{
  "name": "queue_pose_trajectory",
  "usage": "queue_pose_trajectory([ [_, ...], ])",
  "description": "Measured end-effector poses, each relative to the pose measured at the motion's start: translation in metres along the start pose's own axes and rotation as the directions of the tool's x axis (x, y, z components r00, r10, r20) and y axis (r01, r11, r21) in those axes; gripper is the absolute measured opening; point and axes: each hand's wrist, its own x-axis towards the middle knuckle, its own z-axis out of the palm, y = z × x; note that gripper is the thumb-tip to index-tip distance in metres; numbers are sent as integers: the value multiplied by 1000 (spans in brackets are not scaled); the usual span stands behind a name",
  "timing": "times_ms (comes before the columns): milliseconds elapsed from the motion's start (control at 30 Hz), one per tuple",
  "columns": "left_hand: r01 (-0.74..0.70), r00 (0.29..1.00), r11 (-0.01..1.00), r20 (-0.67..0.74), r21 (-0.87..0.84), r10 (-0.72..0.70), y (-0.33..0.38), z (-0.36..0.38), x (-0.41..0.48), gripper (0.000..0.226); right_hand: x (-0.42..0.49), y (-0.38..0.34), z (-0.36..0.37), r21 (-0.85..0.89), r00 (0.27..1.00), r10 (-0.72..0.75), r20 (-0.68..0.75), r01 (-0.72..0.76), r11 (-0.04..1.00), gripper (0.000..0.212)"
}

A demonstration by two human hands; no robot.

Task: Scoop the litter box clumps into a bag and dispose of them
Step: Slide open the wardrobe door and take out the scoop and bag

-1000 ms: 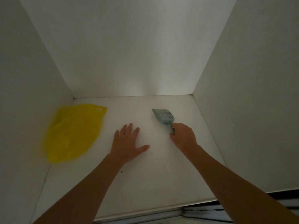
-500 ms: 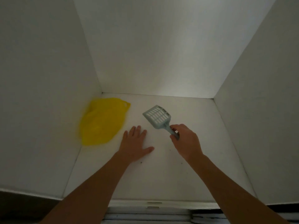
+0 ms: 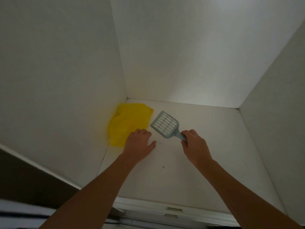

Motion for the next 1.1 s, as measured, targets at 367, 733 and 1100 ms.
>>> queue_pose_trajectory([
  [367, 273, 961, 958, -77, 89, -266, -36, -43, 40, 64, 22, 3, 2, -135, 998, -26, 60, 34, 990, 6],
  [733, 537, 802, 843, 297, 22, -518, -49, 1, 59, 137, 33, 14, 13, -132, 999, 11, 45, -5, 991, 9],
  [1100, 398, 897, 917, 210, -8, -388, -39, 25, 63, 78, 35, 27, 17, -86, 998, 67, 4, -66, 994, 11],
])
